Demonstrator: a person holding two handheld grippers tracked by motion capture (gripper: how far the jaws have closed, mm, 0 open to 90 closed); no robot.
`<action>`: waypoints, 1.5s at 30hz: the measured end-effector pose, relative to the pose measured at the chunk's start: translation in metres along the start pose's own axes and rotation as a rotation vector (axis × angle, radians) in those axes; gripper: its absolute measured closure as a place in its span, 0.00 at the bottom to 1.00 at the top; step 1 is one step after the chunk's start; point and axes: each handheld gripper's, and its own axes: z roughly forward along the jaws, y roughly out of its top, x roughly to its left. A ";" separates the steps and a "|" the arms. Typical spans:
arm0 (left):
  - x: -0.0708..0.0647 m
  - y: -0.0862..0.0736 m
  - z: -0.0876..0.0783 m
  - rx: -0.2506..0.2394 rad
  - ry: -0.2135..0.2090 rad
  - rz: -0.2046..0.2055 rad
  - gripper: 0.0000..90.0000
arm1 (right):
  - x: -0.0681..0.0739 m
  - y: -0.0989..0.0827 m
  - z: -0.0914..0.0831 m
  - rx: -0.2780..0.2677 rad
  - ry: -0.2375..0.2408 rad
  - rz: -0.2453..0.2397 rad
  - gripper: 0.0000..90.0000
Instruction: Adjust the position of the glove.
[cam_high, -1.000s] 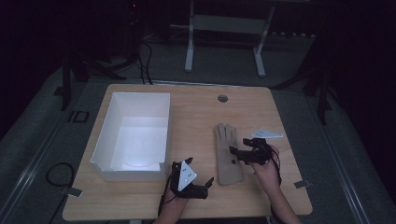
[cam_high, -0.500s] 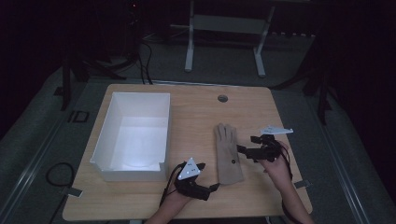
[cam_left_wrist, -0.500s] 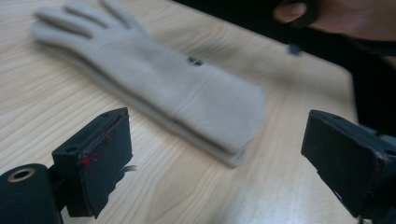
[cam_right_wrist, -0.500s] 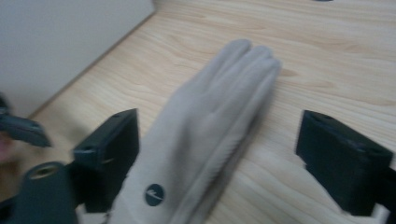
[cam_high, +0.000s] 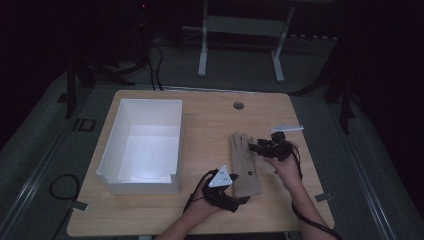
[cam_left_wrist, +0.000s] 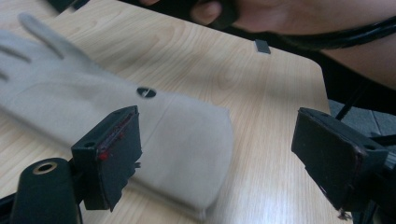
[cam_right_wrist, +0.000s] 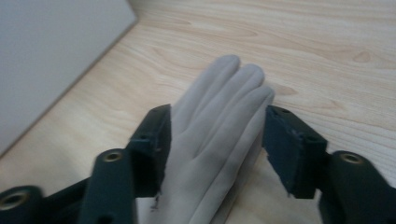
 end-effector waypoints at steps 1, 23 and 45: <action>0.000 0.002 0.001 0.002 -0.004 0.007 0.20 | -0.001 0.001 0.005 0.010 -0.009 0.006 0.44; 0.003 -0.006 0.007 0.171 -0.013 0.099 0.27 | -0.007 -0.011 0.055 0.105 0.038 0.056 0.71; 0.020 0.000 0.021 0.292 0.056 0.098 0.89 | 0.000 -0.012 0.051 0.078 0.011 0.046 0.79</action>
